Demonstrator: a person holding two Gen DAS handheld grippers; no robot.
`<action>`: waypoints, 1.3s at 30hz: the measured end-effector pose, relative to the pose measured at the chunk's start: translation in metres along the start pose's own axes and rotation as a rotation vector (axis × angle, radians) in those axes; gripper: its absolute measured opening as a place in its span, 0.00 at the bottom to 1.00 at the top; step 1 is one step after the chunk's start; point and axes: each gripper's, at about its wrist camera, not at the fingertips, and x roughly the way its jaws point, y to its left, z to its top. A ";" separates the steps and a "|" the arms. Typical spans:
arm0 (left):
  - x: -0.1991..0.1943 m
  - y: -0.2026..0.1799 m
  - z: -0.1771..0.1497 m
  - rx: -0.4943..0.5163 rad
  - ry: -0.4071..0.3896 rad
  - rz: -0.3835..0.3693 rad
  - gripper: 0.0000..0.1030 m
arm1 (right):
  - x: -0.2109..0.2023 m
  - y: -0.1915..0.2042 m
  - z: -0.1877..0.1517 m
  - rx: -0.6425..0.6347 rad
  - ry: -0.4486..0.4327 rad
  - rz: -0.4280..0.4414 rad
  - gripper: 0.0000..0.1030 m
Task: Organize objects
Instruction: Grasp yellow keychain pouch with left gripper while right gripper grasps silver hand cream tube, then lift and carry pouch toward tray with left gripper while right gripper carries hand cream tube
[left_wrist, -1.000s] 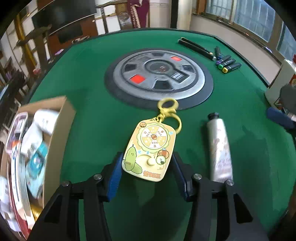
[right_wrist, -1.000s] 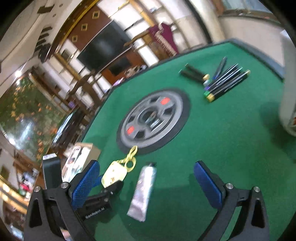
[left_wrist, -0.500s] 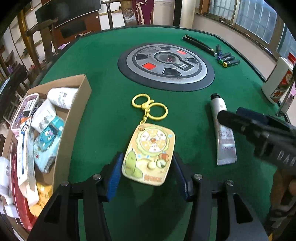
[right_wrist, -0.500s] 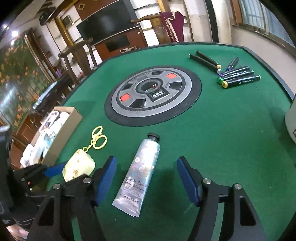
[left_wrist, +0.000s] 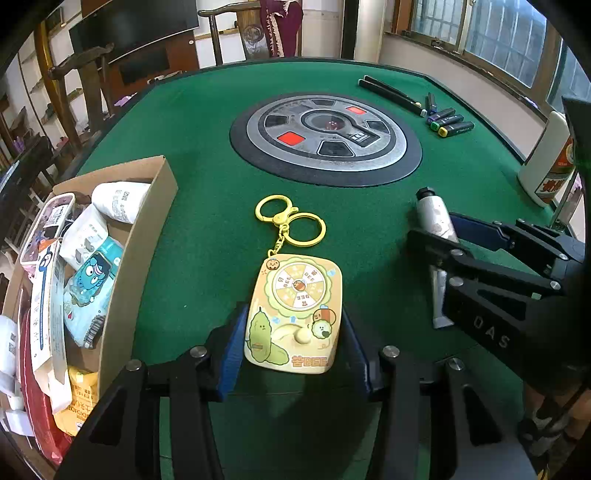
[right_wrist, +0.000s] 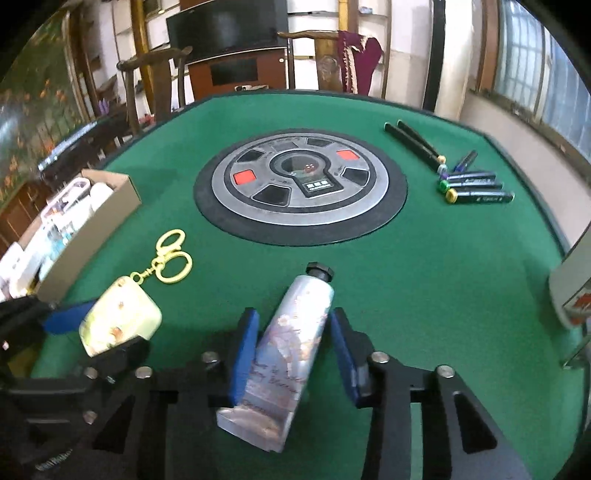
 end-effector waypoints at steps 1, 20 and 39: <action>0.000 0.000 0.000 -0.003 0.001 0.000 0.47 | 0.000 -0.004 0.000 0.000 0.000 -0.005 0.30; -0.016 0.003 0.004 -0.079 -0.049 -0.049 0.46 | -0.018 -0.027 0.005 0.097 -0.060 0.147 0.29; 0.000 -0.005 0.001 -0.045 -0.008 0.033 0.47 | -0.025 -0.021 0.004 0.101 -0.062 0.196 0.30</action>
